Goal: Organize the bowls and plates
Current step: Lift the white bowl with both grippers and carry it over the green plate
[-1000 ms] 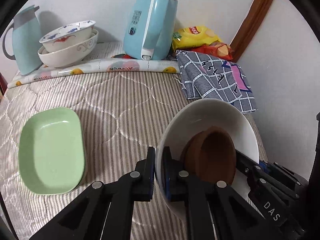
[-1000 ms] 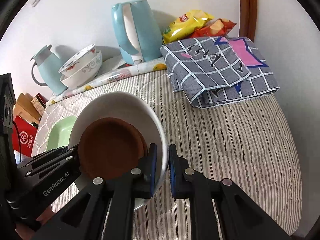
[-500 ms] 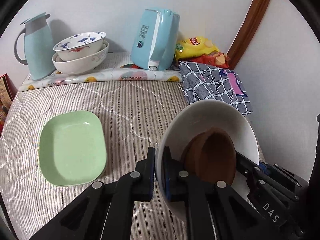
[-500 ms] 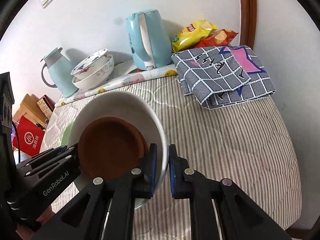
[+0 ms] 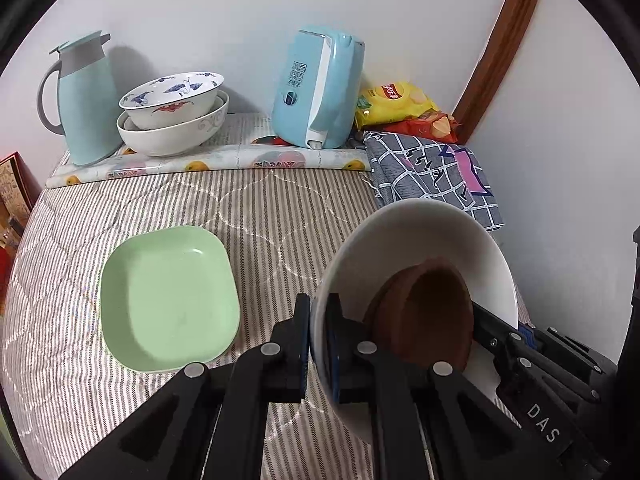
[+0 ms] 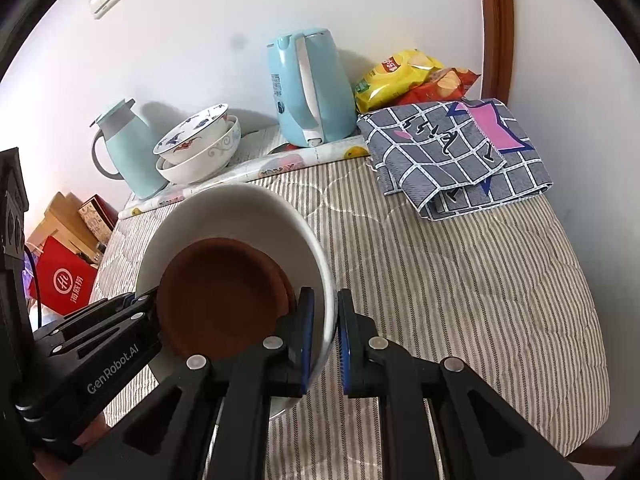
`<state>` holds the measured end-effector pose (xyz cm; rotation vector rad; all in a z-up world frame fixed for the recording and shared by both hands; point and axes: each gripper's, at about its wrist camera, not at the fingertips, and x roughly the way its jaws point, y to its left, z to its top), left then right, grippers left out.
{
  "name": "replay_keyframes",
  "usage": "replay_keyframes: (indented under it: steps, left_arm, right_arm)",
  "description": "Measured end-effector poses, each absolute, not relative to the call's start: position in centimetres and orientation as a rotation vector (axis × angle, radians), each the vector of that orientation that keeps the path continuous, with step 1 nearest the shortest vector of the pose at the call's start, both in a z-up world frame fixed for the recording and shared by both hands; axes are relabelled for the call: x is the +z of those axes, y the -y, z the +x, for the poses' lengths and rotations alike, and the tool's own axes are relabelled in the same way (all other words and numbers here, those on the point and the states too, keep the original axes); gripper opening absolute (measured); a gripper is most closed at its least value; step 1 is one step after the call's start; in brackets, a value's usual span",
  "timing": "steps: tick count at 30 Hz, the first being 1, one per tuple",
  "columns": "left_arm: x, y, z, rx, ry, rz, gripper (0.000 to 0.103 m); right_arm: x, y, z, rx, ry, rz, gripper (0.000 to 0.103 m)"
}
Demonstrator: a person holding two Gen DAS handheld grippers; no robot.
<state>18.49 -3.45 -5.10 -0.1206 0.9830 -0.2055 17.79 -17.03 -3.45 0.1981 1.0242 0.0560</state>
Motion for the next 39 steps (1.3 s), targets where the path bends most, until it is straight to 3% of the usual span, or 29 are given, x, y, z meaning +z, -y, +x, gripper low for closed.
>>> replay_keyframes:
  steps: [39]
  left_arm:
    - [-4.9, -4.3, 18.1, -0.104, -0.968, -0.167, 0.008]
  right_arm:
    - [-3.9, 10.0, 19.3, 0.164, -1.030, 0.177, 0.010]
